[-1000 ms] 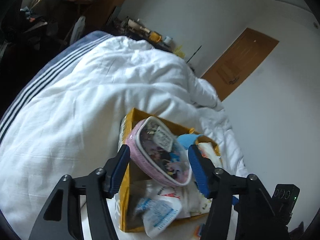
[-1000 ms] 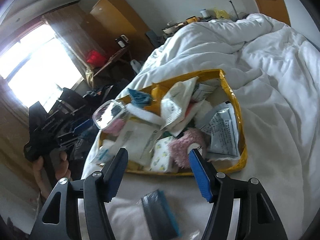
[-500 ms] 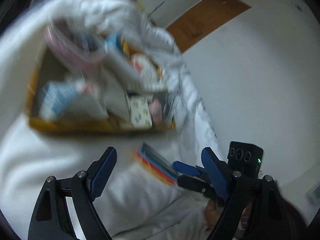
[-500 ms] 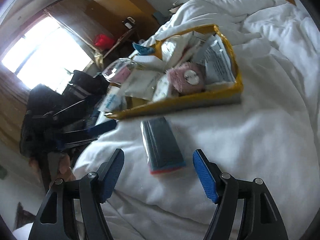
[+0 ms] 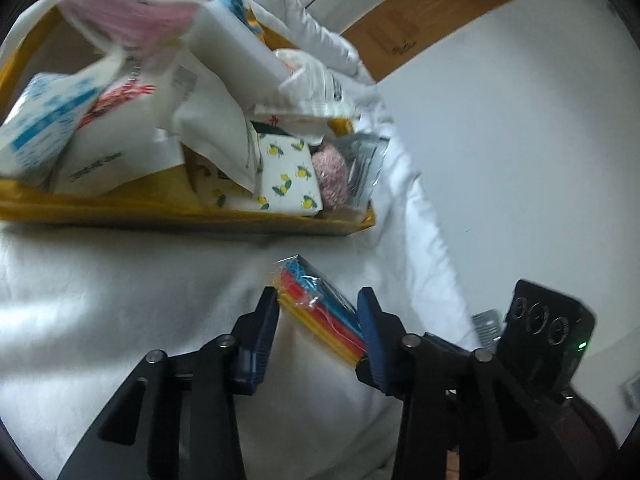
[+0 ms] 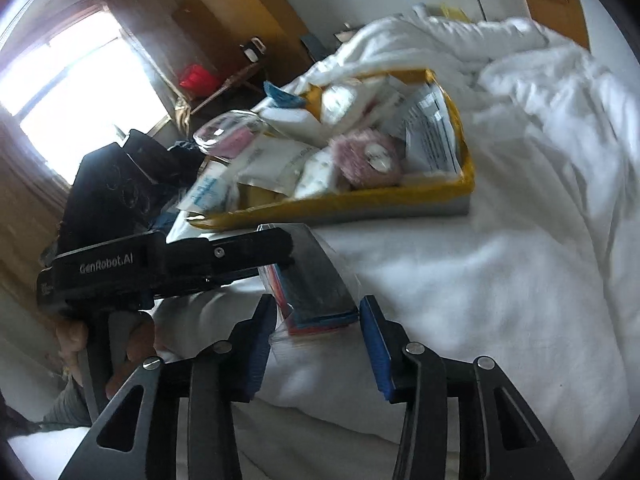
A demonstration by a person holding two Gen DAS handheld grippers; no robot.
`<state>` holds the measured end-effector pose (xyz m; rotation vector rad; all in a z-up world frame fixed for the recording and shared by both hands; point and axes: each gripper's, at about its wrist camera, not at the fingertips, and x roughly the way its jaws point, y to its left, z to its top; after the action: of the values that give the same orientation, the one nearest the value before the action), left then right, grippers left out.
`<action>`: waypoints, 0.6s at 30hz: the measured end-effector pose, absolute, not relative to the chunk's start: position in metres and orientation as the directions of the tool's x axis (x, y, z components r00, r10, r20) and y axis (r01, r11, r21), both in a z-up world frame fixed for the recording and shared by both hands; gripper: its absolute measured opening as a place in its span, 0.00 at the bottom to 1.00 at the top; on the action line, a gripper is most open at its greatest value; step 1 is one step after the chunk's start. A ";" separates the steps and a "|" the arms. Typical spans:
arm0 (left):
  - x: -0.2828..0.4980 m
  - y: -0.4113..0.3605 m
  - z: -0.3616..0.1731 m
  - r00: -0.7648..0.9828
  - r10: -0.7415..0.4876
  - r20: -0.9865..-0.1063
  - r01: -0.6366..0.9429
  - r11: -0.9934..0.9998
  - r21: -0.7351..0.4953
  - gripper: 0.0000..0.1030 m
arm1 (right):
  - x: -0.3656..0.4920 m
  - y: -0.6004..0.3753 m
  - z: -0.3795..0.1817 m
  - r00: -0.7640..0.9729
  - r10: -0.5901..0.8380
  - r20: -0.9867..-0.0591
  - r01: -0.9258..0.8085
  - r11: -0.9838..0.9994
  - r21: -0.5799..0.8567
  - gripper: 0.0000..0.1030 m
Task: Organize soft objects
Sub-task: 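Grasp the colored straws with the left gripper while the right grasps the blue-gray pack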
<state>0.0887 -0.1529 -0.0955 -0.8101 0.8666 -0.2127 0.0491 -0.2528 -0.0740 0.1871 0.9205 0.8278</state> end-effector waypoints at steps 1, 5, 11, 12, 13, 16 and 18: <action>0.087 -0.149 -0.094 0.657 -0.478 -0.583 -0.143 0.681 -0.719 0.36 | 0.047 -0.252 -0.071 0.337 0.705 -0.624 -0.564 0.682 0.466 0.44; 0.080 -0.143 -0.078 0.689 -0.468 -0.554 -0.122 0.679 -0.724 0.36 | 0.038 -0.243 -0.052 0.369 0.706 -0.604 -0.617 0.672 0.409 0.44; 0.101 -0.114 -0.021 0.751 -0.390 -0.532 -0.103 0.728 -0.678 0.36 | 0.064 -0.221 -0.003 0.429 0.713 -0.554 -0.667 0.664 0.338 0.44; 0.105 -0.109 -0.013 0.761 -0.368 -0.535 -0.109 0.740 -0.664 0.35 | 0.069 -0.215 0.001 0.431 0.716 -0.549 -0.676 0.659 0.329 0.44; 0.111 -0.106 -0.008 0.769 -0.347 -0.537 -0.115 0.751 -0.650 0.34 | 0.074 -0.208 0.005 0.431 0.717 -0.548 -0.685 0.655 0.318 0.43; 0.126 -0.096 -0.005 0.780 -0.285 -0.558 -0.149 0.781 -0.607 0.31 | 0.091 -0.187 0.006 0.446 0.709 -0.547 -0.693 0.660 0.290 0.43; 0.137 -0.091 -0.015 0.769 -0.265 -0.582 -0.191 0.773 -0.605 0.31 | 0.102 -0.175 0.000 0.465 0.692 -0.552 -0.678 0.679 0.280 0.43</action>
<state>0.1367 -0.0912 -0.0146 -0.7009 0.7076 -0.0437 0.1024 -0.1754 -0.0004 0.0222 0.6879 0.8414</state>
